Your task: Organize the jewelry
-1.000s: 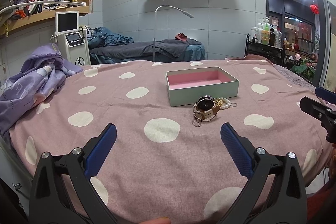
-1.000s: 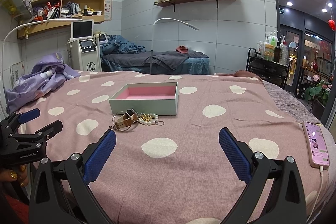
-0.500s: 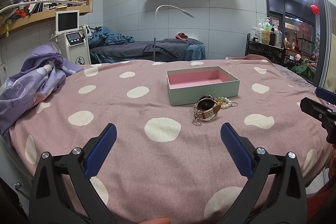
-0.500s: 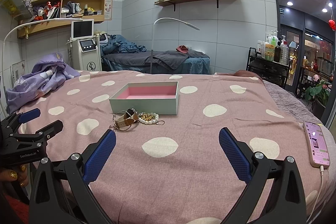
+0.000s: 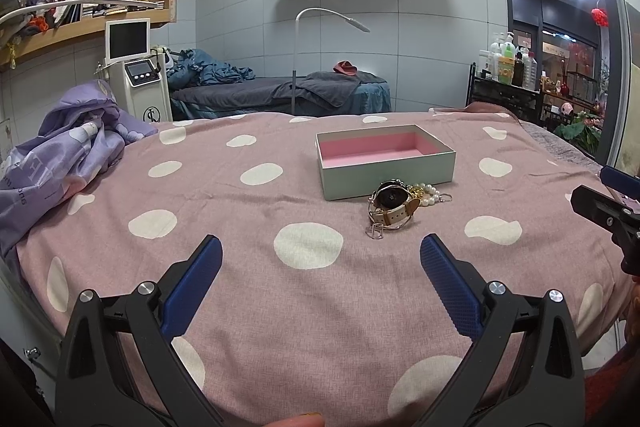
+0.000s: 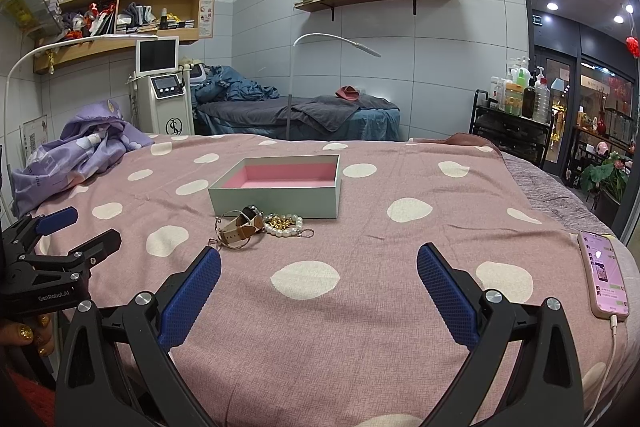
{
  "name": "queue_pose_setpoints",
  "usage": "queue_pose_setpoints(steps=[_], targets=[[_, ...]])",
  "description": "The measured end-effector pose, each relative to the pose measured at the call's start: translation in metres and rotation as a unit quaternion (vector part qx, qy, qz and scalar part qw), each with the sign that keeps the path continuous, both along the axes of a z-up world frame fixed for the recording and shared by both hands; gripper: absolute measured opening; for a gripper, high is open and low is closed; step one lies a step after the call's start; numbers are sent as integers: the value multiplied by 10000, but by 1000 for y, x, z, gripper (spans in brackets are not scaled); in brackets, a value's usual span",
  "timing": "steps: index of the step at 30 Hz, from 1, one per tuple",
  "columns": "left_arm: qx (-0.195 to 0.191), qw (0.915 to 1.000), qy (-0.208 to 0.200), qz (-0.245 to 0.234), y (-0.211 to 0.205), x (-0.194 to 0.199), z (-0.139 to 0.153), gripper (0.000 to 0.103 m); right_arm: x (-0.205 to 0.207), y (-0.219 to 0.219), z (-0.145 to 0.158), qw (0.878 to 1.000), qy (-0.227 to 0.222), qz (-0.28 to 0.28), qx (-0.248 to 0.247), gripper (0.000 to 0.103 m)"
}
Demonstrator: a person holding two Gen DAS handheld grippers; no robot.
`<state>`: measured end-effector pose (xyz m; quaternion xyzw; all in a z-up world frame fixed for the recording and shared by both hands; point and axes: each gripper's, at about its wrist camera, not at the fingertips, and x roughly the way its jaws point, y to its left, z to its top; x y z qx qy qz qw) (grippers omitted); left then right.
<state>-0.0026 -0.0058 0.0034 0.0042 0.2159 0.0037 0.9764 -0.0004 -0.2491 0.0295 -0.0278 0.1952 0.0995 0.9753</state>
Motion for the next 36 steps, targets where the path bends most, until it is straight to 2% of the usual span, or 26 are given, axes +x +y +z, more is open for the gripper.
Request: queue_pose_setpoints(steps=[14,21,30,36], targets=[[-74,9999,78,-50,2,4,-2,98,-2,6,-1,10000,35,14,-2,97],[-162,9993,302,-134,2,10,-8,98,4,9,-10,9998,157,63,-50,97],[-147,9965,522,-631,-1,31,-15,97,41,9,-21,9965,788,253,-131,97],[-166,9932,722,-899,-2,57,-20,91,68,12,-26,9918,1179,486,-122,97]])
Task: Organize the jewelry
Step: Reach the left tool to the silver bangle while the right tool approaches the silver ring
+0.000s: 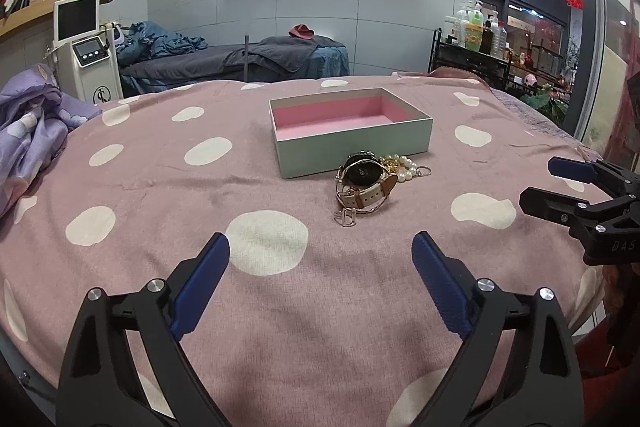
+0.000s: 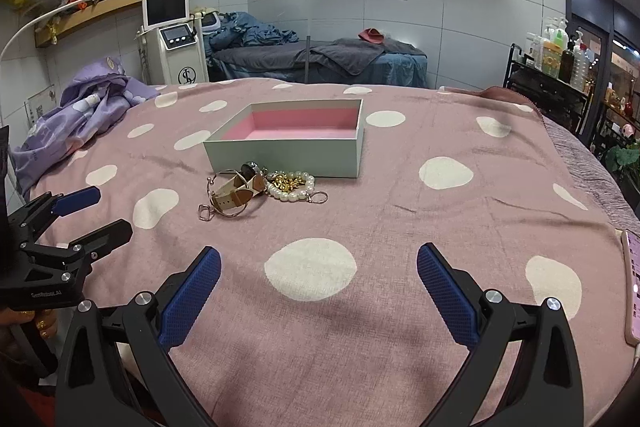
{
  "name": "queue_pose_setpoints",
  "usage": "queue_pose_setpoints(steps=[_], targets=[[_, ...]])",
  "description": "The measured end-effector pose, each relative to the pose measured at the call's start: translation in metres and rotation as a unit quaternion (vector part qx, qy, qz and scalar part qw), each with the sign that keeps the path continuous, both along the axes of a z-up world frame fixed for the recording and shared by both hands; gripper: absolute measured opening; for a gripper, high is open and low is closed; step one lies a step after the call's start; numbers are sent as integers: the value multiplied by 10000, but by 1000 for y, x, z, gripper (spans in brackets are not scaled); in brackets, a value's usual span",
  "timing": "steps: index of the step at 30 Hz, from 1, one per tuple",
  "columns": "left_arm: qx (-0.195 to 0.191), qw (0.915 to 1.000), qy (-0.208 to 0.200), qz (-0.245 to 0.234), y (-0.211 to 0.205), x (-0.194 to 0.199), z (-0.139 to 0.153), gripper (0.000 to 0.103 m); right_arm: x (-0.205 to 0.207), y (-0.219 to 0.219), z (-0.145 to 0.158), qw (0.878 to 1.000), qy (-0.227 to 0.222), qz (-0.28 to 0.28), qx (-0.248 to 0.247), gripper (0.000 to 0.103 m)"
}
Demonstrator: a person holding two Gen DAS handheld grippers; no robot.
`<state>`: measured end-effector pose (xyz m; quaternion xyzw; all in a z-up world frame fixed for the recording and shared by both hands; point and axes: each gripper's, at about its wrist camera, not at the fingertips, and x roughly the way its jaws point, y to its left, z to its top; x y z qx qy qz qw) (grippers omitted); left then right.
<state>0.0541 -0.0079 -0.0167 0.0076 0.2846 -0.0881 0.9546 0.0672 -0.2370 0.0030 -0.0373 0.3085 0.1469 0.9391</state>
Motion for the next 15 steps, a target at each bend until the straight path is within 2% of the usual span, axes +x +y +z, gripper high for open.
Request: queue_pose_setpoints(steps=[3,5,8,12,14,15], targets=[[-125,9998,90,-95,5,16,-1,89,14,2,0,9996,194,181,140,95],[-263,9992,189,-221,9,29,-2,75,21,4,1,9991,266,256,208,94],[-240,9985,330,-368,8,50,-3,63,32,8,1,9989,292,306,176,93],[-74,9971,503,-564,2,77,-6,56,49,12,-4,9982,474,362,52,84],[-75,9960,567,-690,-1,88,-6,47,57,13,-5,9976,562,409,2,81],[-97,9952,597,-773,-3,93,-6,46,62,13,-6,9973,604,425,-24,79]])
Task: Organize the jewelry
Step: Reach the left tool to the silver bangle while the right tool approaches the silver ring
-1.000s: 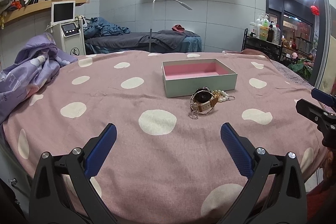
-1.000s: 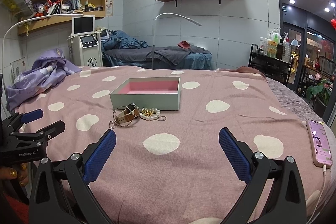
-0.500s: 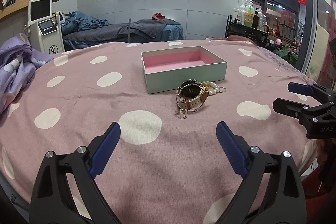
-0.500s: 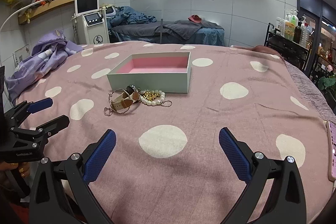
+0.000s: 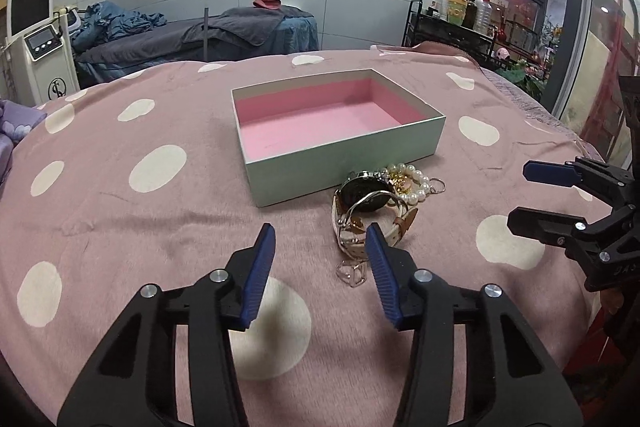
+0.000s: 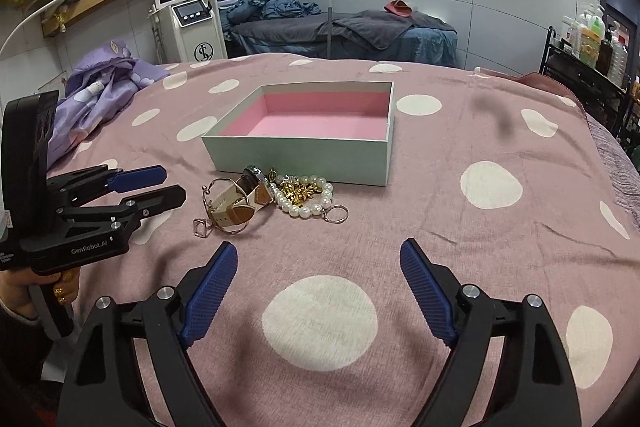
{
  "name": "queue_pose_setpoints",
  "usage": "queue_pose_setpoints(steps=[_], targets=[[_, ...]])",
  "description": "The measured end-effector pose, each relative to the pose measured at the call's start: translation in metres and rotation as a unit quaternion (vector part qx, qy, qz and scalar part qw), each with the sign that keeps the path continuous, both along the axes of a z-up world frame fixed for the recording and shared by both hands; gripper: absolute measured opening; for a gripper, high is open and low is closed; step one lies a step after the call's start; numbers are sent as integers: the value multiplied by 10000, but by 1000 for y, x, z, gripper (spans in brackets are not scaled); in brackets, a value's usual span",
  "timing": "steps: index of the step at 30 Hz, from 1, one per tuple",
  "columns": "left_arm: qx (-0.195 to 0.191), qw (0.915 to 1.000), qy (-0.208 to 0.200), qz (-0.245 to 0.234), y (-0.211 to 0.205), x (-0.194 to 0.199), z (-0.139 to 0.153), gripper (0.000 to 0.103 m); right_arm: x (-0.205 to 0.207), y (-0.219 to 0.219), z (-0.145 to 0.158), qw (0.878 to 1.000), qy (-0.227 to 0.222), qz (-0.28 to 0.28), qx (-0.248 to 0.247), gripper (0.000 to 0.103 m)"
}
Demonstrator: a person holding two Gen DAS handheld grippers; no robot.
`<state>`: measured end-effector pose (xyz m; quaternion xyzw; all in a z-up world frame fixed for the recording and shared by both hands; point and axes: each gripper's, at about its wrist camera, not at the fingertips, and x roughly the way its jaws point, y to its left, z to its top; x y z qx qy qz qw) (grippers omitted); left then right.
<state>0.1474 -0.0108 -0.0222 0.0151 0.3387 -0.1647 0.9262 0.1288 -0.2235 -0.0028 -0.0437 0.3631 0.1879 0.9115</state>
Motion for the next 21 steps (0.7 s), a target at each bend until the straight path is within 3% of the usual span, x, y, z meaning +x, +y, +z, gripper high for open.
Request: queue_pose_setpoints(steps=[5,13,17,21], targets=[[65,9986,302,-421,-11,23,-7,45,17,1,-1,9999,91,3,-62,77],[-8,9965,441,-710,-14,38,-9,45,46,0,-12,9990,376,-18,-250,61],[99,9953,426,-862,-22,39,-8,21,56,4,-19,9974,548,88,-452,52],[165,9947,390,-942,-29,35,-9,13,62,6,-24,9961,642,180,-578,51]])
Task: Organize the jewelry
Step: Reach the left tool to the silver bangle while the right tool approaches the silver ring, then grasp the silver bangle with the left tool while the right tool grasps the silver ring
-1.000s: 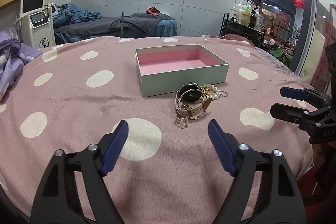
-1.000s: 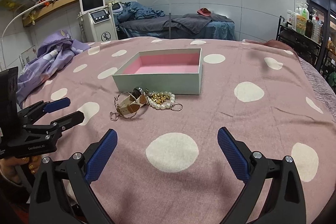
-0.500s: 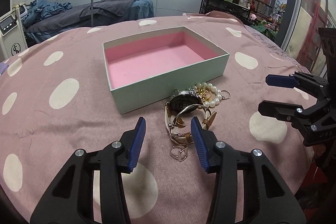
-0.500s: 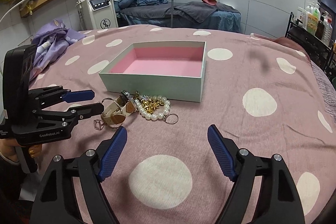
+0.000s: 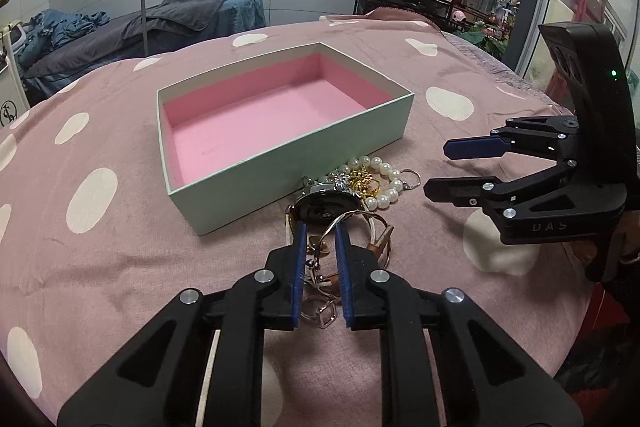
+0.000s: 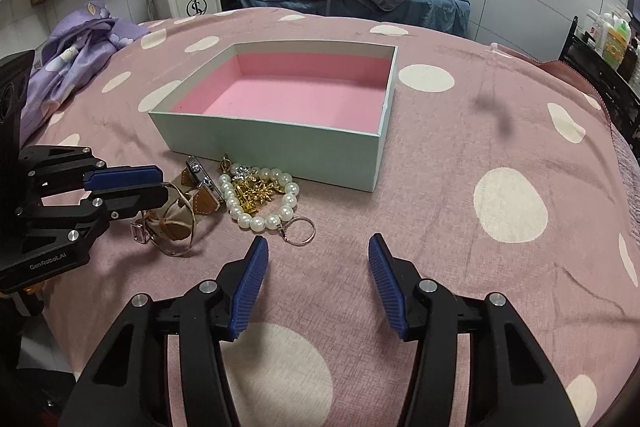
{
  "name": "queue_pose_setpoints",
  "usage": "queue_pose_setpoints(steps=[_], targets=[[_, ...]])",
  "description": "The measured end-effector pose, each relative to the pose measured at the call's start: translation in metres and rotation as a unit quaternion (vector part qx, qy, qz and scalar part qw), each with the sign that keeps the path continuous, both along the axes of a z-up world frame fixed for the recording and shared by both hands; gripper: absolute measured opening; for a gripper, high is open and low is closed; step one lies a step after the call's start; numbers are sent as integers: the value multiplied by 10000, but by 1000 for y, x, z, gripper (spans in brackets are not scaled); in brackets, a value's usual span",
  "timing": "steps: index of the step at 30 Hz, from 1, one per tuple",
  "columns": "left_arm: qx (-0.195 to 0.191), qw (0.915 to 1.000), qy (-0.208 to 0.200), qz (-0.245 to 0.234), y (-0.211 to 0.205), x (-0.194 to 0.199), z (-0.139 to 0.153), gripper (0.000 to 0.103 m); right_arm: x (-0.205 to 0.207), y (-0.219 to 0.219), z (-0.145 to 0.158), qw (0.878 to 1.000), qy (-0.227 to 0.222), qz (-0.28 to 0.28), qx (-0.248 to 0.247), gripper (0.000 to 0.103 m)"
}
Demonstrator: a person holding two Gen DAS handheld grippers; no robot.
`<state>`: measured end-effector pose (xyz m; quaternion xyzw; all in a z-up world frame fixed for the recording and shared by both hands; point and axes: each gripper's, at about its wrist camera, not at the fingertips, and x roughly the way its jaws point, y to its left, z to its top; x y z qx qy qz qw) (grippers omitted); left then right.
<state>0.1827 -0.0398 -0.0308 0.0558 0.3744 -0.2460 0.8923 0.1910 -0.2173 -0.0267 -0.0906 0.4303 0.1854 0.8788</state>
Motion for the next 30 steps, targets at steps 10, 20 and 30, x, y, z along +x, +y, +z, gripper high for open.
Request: queue_pose_setpoints(steps=[10,20,30], targets=[[-36,9998,-50,-164,-21,-10,4,2,10,18,-8,9985,89,421,-335,44],[405,9985,-349,-125,-19,-9,8,13,12,26,-10,9967,89,671,-440,30],[385,9980,143,-487,-17,6,-10,18,13,26,-11,9964,117,723,-428,28]])
